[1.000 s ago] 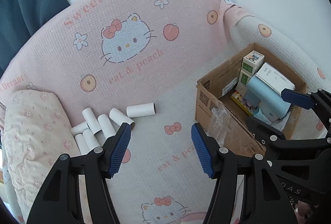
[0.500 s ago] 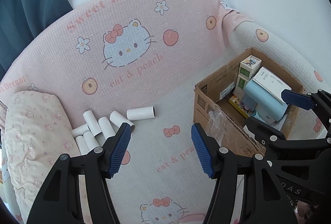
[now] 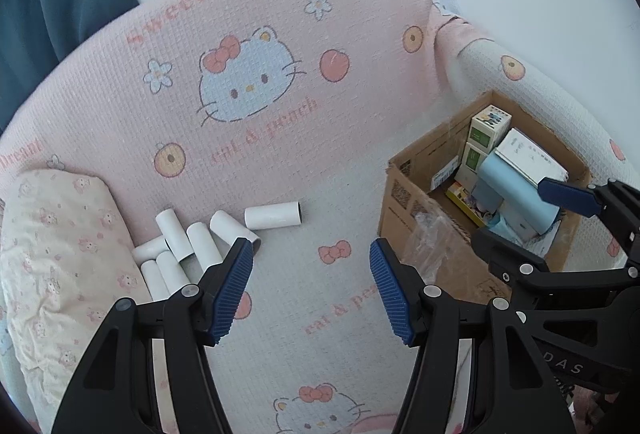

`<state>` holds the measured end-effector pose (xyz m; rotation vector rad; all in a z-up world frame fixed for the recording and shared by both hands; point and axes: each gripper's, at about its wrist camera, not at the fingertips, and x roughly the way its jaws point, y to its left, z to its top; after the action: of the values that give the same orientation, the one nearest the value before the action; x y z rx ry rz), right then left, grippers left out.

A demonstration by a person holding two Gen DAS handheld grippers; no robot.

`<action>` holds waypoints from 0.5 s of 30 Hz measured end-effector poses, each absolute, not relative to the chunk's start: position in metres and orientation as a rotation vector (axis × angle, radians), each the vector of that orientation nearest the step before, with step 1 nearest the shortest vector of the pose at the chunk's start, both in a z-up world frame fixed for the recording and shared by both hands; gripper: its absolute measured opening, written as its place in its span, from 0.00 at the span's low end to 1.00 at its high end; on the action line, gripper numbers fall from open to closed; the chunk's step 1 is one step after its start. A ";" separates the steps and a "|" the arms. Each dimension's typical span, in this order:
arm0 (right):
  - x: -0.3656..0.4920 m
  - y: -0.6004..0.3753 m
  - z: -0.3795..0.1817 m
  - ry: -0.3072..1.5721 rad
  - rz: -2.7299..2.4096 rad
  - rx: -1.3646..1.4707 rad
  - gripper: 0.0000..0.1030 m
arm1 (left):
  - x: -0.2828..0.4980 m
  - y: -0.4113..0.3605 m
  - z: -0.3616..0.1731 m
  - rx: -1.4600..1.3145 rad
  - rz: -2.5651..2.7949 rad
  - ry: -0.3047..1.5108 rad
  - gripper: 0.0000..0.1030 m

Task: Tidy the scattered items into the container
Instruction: 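Move the right tool toward the white cardboard tubes on the bedspread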

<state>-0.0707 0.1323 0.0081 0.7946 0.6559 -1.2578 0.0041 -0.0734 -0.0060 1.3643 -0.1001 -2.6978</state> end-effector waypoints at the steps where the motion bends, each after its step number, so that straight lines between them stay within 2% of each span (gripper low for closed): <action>1: -0.065 0.128 0.006 0.665 -1.253 0.787 0.74 | 0.004 -0.081 -0.009 1.363 -2.685 -0.069 0.63; 6: -0.032 0.111 -0.004 0.669 -1.173 0.742 0.74 | 0.006 -0.124 -0.030 1.358 -2.645 0.087 0.63; 15: 0.031 0.092 -0.047 0.585 -1.005 0.643 0.74 | 0.019 -0.186 -0.095 1.359 -2.568 0.148 0.63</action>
<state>0.0308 0.0923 -0.0466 0.6433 0.5853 -1.0047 0.0188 -0.1858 -0.0949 1.3590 0.1478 -2.5677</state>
